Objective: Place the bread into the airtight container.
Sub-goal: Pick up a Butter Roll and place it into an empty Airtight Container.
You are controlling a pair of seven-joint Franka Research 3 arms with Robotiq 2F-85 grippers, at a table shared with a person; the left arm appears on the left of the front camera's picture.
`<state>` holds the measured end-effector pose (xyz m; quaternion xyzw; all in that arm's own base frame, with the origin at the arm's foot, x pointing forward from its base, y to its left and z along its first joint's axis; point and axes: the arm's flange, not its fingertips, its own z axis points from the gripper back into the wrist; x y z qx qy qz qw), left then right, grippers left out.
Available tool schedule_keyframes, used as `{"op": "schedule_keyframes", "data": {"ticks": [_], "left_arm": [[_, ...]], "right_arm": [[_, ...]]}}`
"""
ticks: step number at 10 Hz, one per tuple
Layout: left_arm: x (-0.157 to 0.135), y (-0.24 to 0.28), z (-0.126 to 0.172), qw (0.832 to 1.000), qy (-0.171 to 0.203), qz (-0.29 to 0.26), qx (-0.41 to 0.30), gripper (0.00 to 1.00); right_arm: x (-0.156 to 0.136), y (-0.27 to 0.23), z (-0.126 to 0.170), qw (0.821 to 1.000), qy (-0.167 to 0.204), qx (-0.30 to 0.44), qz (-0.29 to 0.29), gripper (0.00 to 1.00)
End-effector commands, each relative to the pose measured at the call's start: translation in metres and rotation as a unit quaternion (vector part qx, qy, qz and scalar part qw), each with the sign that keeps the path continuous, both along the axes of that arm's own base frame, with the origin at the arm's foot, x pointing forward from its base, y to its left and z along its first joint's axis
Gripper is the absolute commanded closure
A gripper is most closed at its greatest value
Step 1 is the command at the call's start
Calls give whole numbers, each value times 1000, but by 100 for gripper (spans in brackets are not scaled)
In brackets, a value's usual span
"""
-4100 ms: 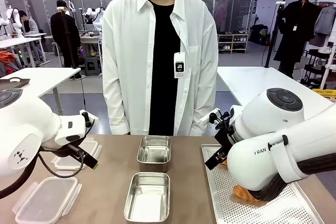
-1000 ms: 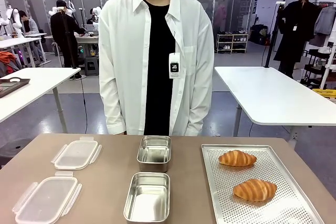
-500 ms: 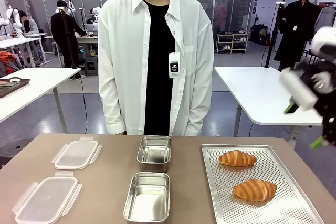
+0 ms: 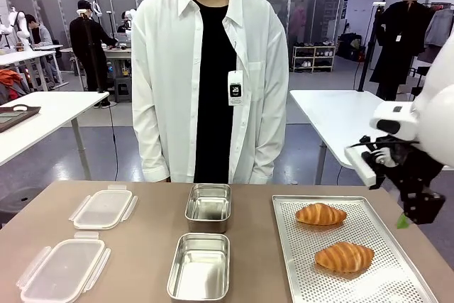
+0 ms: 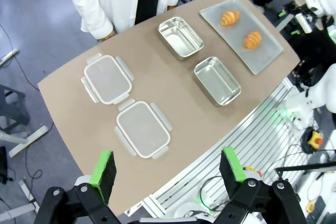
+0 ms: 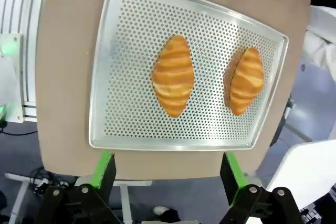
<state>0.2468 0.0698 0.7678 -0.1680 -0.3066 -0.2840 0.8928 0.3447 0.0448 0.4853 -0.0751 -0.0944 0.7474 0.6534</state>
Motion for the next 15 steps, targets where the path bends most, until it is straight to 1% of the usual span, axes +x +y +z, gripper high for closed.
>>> {"op": "schedule_keyframes", "data": {"ticks": [1,5,6,9,11,13,15], "left_arm": [[0,0,3,1000,-3,-5,6,0],[0,0,3,1000,-3,-5,6,0],[0,0,3,1000,-3,-5,6,0],[0,0,3,1000,-3,-5,6,0],[0,0,3,1000,-3,-5,6,0],[0,0,3,1000,-3,-5,6,0],[0,0,3,1000,-3,-5,6,0]], "right_arm": [[6,-2,-32,1000,14,0,-4,0],[19,6,-76,998,50,12,-33,0],[24,8,-88,998,52,10,-37,0],[37,14,-110,997,58,16,-49,0],[42,19,-128,996,72,24,-46,0],[46,20,-139,996,74,25,-41,0],[54,19,-151,997,61,15,-42,0]]}}
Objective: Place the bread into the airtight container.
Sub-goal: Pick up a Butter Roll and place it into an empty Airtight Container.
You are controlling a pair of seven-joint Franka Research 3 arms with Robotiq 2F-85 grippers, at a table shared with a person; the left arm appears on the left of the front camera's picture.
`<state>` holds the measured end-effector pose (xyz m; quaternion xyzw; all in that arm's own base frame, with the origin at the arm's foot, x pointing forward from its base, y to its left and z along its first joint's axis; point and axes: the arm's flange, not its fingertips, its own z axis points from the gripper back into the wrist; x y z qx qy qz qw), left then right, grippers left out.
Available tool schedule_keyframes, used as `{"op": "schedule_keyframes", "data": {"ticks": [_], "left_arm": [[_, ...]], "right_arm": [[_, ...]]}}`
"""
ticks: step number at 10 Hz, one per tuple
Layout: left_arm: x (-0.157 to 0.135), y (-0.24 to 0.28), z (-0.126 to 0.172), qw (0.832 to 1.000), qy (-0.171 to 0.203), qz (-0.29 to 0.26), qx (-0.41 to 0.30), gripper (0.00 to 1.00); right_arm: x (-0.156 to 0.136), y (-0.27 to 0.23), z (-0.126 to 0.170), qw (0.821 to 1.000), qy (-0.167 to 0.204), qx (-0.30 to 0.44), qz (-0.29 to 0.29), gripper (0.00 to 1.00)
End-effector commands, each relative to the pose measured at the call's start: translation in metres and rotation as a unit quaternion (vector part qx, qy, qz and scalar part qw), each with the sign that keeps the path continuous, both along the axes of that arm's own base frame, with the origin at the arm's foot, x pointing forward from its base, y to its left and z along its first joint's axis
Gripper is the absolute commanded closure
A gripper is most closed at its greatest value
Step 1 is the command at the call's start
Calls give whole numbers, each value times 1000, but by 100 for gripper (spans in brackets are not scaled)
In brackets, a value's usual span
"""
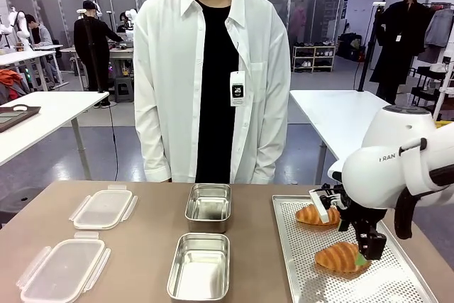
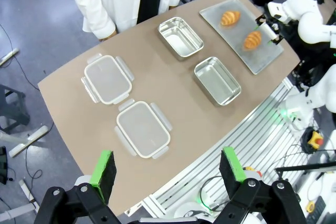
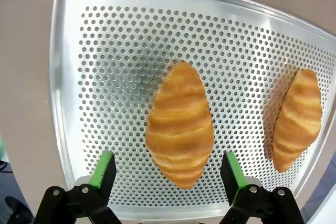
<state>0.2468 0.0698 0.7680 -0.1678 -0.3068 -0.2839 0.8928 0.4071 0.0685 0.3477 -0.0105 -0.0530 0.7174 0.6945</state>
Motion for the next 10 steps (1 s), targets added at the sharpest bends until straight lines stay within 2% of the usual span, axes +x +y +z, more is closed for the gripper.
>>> {"op": "schedule_keyframes", "data": {"ticks": [1,3,5,8,9,10], "left_arm": [[0,0,3,1000,-3,-5,6,0],[0,0,3,1000,-3,-5,6,0],[0,0,3,1000,-3,-5,6,0],[0,0,3,1000,-3,-5,6,0],[0,0,3,1000,-3,-5,6,0],[0,0,3,1000,-3,-5,6,0]], "right_arm": [[-4,-6,-18,1000,-13,-5,2,0],[4,-8,-25,1000,-10,1,-10,0],[9,-10,-38,999,21,-6,-28,0],[18,-14,-45,999,20,0,-42,0],[22,-15,-47,998,29,12,-46,6],[23,-15,-47,998,32,20,-48,19]]}}
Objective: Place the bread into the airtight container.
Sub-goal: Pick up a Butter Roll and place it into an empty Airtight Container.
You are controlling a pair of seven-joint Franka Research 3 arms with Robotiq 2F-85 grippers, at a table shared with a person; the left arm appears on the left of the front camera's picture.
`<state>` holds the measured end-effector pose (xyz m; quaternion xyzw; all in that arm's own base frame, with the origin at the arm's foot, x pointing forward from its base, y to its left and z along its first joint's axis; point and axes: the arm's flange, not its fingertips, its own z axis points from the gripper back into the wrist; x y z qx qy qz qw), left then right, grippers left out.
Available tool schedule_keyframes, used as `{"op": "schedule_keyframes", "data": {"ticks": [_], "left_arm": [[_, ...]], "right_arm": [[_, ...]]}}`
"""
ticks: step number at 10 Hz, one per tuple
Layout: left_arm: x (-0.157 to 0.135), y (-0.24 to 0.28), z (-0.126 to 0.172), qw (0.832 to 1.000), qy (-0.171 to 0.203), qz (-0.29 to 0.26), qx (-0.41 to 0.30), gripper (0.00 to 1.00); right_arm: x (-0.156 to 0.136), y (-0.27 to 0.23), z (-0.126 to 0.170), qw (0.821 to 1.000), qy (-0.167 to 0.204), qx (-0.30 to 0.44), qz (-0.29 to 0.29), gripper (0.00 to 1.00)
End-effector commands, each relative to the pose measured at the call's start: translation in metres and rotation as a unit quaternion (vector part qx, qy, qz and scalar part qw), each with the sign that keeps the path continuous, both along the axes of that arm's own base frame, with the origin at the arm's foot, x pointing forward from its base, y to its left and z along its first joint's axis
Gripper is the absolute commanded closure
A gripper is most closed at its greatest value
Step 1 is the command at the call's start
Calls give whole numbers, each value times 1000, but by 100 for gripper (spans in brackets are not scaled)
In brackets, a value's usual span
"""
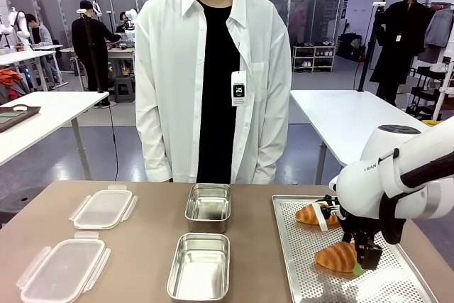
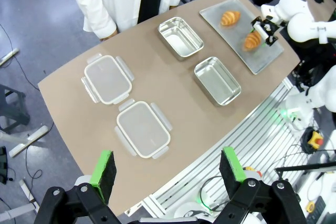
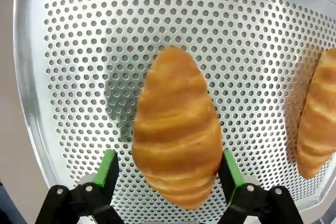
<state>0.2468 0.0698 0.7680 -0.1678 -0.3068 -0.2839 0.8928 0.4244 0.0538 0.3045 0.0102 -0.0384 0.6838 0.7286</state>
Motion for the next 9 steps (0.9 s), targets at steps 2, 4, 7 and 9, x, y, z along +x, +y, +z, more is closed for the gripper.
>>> {"op": "schedule_keyframes", "data": {"ticks": [2,4,7,9], "left_arm": [[0,0,3,1000,-3,-5,6,0],[0,0,3,1000,-3,-5,6,0],[0,0,3,1000,-3,-5,6,0],[0,0,3,1000,-3,-5,6,0]], "right_arm": [[6,0,-1,1000,3,9,-2,39],[7,2,3,1000,10,4,-10,36],[1,7,36,1000,3,1,-20,61],[-10,26,93,999,-34,-20,-37,61]]}}
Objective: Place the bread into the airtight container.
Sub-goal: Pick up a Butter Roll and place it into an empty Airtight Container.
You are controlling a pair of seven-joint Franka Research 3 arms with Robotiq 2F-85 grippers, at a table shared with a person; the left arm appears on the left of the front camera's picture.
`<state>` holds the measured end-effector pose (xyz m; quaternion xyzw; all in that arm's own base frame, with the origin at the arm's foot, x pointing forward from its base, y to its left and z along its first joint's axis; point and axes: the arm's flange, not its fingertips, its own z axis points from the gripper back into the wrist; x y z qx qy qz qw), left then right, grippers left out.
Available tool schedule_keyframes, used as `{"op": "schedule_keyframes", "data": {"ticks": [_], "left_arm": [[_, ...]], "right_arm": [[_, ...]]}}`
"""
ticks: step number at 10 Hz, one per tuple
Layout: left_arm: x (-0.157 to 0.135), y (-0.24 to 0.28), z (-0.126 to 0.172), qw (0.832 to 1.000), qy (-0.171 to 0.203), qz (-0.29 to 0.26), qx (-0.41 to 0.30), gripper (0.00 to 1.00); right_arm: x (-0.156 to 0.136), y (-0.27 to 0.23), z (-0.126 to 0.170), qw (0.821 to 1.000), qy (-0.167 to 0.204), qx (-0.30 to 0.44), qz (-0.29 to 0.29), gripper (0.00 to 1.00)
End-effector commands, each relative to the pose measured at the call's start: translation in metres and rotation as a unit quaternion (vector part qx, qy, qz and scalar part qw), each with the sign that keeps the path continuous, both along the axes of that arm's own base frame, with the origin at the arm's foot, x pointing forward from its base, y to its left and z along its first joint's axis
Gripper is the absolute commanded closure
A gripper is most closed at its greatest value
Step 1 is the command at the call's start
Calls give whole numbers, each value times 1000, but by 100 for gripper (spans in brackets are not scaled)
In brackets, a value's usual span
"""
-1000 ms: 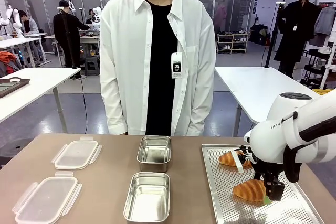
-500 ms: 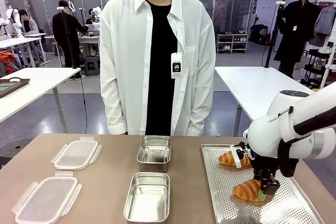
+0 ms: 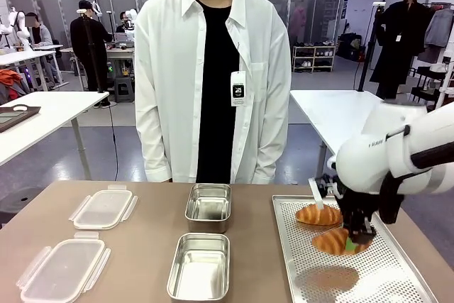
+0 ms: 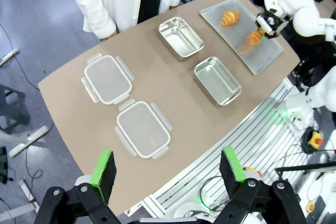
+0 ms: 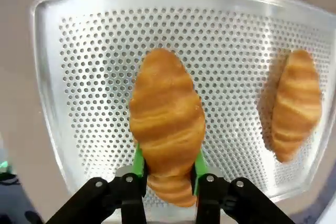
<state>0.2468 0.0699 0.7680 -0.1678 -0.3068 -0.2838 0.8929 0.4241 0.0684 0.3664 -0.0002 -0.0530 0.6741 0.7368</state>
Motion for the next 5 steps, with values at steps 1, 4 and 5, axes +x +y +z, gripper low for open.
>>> {"op": "schedule_keyframes", "data": {"ticks": [1,4,5], "left_arm": [[0,0,3,1000,-3,-5,6,0],[0,0,3,1000,-3,-5,6,0],[0,0,3,1000,-3,-5,6,0]], "right_arm": [[-13,22,67,999,-12,-29,-38,61],[-41,62,115,999,-21,-26,-31,61],[-55,81,122,999,-25,-19,-30,61]]}}
